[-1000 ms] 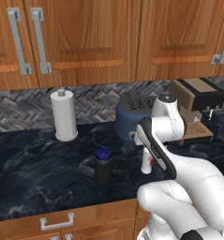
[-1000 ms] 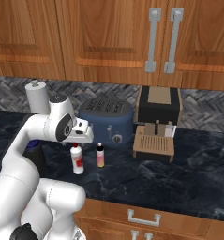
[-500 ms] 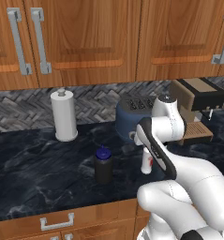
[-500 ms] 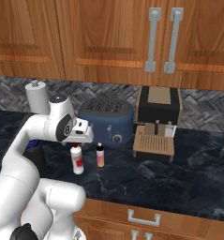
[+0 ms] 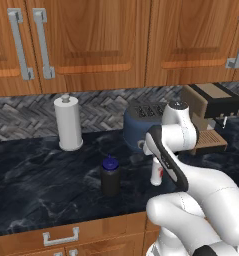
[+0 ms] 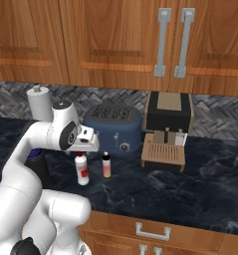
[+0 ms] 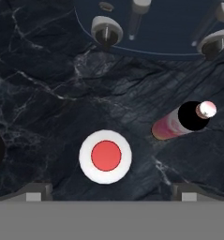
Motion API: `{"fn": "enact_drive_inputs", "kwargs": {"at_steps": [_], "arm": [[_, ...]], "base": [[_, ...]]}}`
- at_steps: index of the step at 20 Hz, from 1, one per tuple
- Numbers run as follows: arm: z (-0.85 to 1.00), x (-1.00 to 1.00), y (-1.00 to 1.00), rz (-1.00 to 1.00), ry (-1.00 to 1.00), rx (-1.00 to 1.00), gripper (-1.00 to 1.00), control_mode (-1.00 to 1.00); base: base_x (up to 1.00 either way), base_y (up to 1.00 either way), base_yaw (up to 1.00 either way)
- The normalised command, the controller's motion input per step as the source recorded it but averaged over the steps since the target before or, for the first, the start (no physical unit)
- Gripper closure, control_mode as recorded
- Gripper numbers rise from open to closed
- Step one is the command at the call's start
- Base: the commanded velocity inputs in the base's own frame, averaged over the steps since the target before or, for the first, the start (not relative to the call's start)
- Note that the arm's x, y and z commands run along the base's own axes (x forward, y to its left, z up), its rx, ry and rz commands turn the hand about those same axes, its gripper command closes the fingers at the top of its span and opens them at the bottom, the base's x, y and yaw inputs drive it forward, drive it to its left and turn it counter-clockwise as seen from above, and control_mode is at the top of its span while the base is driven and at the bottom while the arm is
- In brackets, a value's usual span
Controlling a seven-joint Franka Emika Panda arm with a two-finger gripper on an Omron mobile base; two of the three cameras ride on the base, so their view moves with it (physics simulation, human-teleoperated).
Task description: Move the drinks to the dining counter.
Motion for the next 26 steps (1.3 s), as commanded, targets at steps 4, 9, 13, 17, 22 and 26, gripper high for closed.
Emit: {"fn": "enact_drive_inputs", "kwargs": {"at_steps": [4,9,13,17,22,26], "arm": [[-0.04,0.04,0.00,0.00,0.00,0.00,-1.00,-1.00],[-0.04,0.06,0.00,0.00,0.00,0.00,-1.00,-1.00],[-0.04,0.07,0.02,0.00,0.00,0.00,-1.00,-1.00],[-0.03,0.07,0.01,0.00,0.00,0.00,-1.00,-1.00],[0.00,0.08,0.00,0.00,0.00,0.00,-1.00,-1.00],[0.00,0.06,0.00,0.00,0.00,0.00,-1.00,-1.00]], "base": [[0.00,0.00,0.00],[0.00,0.00,0.00],[0.00,0.00,0.00],[0.00,0.00,0.00],[0.00,0.00,0.00],[0.00,0.00,0.00]]}}
